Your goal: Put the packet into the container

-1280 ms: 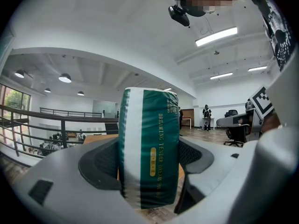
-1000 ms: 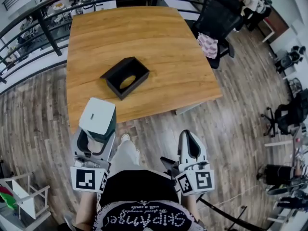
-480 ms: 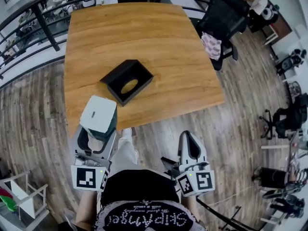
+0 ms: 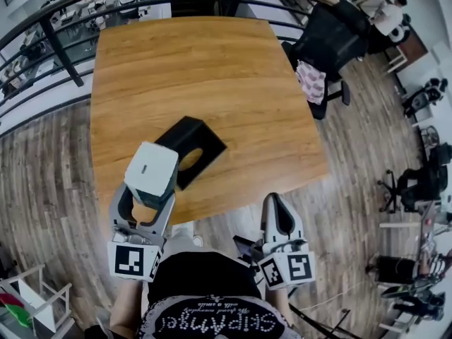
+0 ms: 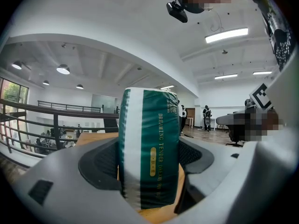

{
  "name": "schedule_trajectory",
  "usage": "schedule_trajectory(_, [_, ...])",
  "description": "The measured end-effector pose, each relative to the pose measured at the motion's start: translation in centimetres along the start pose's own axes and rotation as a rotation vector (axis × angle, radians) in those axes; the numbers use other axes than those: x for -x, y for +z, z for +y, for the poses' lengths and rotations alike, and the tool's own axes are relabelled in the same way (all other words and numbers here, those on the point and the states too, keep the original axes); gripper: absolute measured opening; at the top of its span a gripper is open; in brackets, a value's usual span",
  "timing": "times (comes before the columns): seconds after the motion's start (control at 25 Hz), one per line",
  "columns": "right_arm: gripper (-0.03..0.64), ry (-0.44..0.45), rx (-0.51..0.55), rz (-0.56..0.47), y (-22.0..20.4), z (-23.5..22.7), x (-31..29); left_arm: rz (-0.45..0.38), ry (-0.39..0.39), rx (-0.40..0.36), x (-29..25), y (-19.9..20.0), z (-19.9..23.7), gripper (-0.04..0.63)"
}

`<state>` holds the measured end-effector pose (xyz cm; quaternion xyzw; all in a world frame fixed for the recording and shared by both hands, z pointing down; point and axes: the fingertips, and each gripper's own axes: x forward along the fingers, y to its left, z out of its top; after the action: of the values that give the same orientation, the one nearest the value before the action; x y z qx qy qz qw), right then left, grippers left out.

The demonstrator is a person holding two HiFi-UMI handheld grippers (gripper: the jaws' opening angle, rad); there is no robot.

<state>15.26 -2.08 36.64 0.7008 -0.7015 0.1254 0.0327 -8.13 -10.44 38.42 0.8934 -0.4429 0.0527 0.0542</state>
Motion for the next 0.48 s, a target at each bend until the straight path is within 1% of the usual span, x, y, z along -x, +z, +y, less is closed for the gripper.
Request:
schedule_trajectory(0.12, [0.038, -0.010, -0.002, 0.011, 0.0, 0.0, -1.6, 0.033, -0.019, 0.023, -1.8, -0.5, 1.0, 0.377])
schedule_trajectory(0.28, [0.040, -0.009, -0.006, 0.034, -0.4, 0.4, -3.6, 0.051, -0.056, 0.020, -3.7, -0.9, 2.0, 0.377])
schedule_trajectory(0.48, [0.038, 0.025, -0.003, 0.051, -0.5, 1.5, -5.2, 0.080, -0.045, 0.031, -4.0, -1.5, 2.8, 0.377])
